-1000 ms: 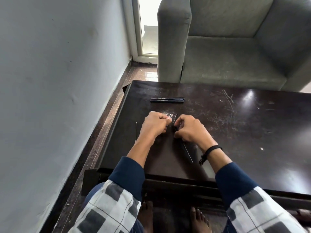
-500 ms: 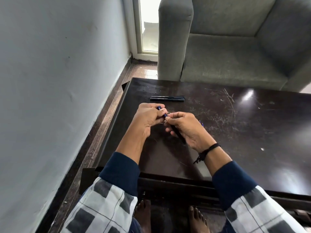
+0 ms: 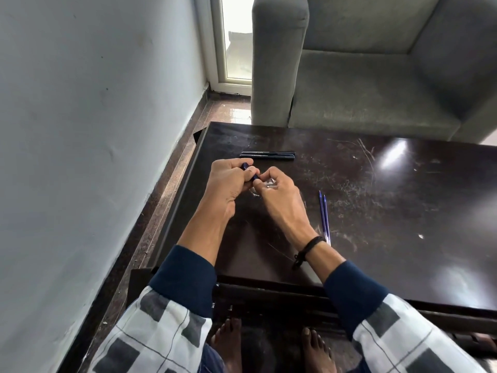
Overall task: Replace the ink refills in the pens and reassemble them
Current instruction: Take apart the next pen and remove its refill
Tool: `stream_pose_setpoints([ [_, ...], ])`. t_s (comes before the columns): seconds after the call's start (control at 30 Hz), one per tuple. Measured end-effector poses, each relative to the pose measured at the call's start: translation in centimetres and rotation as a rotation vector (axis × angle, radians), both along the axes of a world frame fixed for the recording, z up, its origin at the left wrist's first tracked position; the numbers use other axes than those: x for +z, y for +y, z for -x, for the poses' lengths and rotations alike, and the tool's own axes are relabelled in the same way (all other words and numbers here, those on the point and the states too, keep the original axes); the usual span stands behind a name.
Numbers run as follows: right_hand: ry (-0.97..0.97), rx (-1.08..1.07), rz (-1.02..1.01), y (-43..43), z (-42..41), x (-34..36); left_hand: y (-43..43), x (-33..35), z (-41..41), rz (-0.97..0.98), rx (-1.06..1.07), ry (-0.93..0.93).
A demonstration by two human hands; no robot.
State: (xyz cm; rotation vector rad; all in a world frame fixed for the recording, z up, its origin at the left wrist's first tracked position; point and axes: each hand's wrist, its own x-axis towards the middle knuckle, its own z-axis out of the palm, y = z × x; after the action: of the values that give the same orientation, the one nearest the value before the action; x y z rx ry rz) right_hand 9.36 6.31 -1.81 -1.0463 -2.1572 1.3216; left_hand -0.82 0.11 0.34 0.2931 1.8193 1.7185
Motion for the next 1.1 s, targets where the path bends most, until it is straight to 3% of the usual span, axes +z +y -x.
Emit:
stream_pose_setpoints([
  [0.27,-0.103,0.127,0.159,1.2,0.2,-0.1,-0.4,0.8,1.6,-0.012,0.095,0.033],
  [0.37,-0.134,0.094,0.227,1.9,-0.7,0.0,-0.7,0.4,3.1,0.234,0.15,0.389],
  [0.47,0.03,-0.051,0.394,2.5,-0.9,0.6,-0.5,0.6,2.0,0.575,-0.093,0.712],
  [0.57,0.185,-0.166,0.545,3.1,-0.9,1.2,0.3,-0.6,0.1,0.795,-0.315,0.813],
  [0.67,0.215,-0.204,0.604,3.3,-1.1,1.5,0.8,-2.0,-0.9,0.885,-0.423,0.823],
  [0.9,0.229,-0.231,0.603,3.4,-0.9,1.3,1.1,-2.0,-0.6,0.869,-0.45,0.834],
  [1.1,0.314,-0.253,0.559,4.0,-0.7,1.1,1.3,-1.1,-0.9,0.416,-0.419,0.406],
])
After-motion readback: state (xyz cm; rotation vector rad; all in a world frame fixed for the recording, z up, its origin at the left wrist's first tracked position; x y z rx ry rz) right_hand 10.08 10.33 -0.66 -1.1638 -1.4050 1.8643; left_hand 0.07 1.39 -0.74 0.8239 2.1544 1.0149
